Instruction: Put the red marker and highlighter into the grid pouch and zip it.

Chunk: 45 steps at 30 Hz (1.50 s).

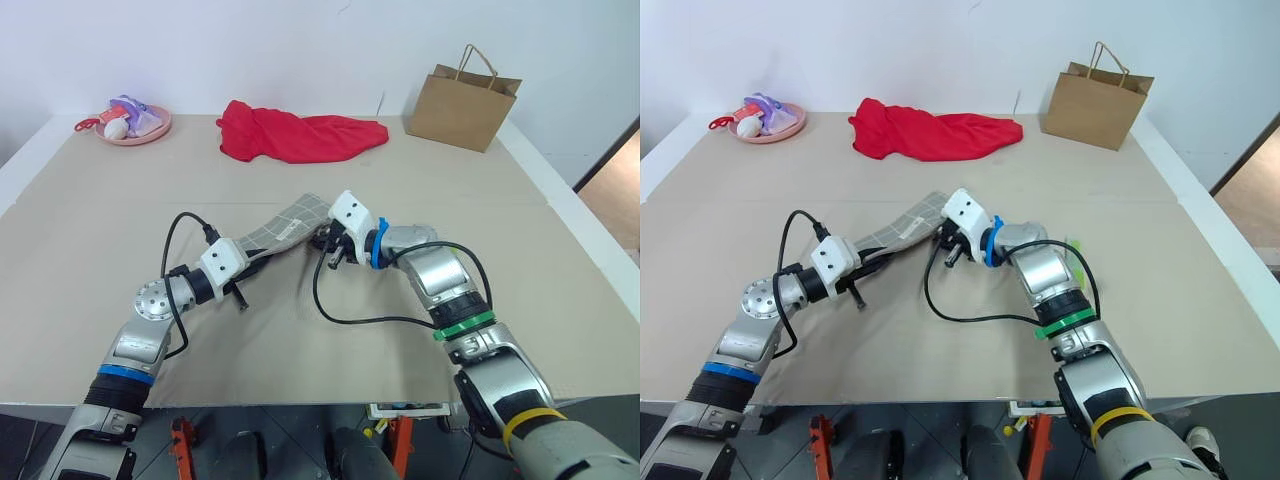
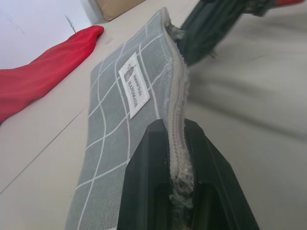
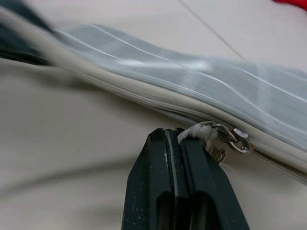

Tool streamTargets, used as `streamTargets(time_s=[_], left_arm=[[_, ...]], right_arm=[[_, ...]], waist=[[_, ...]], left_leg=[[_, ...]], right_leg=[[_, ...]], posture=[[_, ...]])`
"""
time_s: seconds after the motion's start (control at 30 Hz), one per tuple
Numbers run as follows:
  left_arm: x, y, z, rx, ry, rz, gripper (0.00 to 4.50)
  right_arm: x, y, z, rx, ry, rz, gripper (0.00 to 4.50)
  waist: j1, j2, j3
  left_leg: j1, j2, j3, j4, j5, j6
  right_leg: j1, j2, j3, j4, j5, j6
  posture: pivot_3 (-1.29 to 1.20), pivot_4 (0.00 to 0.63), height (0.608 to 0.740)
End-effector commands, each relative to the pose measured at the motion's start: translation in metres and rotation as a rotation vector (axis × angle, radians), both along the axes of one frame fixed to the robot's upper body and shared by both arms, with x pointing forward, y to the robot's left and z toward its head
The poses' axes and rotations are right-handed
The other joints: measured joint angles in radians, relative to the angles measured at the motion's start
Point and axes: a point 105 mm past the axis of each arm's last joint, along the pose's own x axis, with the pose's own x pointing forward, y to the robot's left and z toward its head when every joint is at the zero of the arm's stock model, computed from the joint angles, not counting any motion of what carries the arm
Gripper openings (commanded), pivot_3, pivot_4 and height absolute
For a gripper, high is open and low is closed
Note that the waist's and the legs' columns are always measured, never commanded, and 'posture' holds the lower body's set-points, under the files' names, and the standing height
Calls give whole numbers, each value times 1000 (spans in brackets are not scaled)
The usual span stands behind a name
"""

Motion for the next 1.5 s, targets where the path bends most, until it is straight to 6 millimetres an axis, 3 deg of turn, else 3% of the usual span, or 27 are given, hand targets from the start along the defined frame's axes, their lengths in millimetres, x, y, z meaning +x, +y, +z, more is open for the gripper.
streamTargets(time_s=[0.03,0.17,0.3,0.4,0.53,0.77,1.13,1.5], left_arm=[[-2,-2,15,-22,-51,-12,0],[-3,-3,14,-26,-49,-16,0],[-3,-6,15,-31,-49,-21,0],[-4,-6,15,-34,-50,-21,0],[-5,-6,15,-37,-47,-22,0],[-7,-9,15,-43,-40,-30,0],[-8,-10,16,-48,-37,-31,0],[-8,-11,16,-52,-33,-29,0]], right_arm=[[-25,20,28,90,-19,158,25],[-40,28,33,125,6,227,25],[-42,30,18,73,27,227,25],[-30,21,8,27,14,161,25],[2,-2,13,1,-43,-12,25],[14,-19,24,20,-76,-70,25],[-29,22,-6,-2,16,116,25],[-35,38,7,50,14,155,25]], waist=[[0,0,0],[0,0,0],[0,0,0],[1,0,0],[1,0,0],[-1,0,0],[0,0,0],[0,0,0]], left_leg=[[0,0,0,0,0,0],[0,0,0,0,0,0],[0,0,-1,0,0,0],[0,0,0,0,0,0],[0,-1,0,1,0,0],[0,0,0,0,0,0],[0,0,0,0,0,0],[0,0,0,0,0,0]], right_leg=[[0,0,0,0,0,0],[0,0,0,0,0,0],[0,0,-1,0,0,0],[0,0,-1,0,0,0],[0,-1,-1,0,0,0],[0,-1,-1,0,0,0],[0,0,-1,0,0,0],[0,0,-1,0,0,0]], posture=[[0,150,740],[0,150,740],[0,150,740],[0,150,740],[0,150,740],[0,150,740],[0,150,740],[0,150,740]])
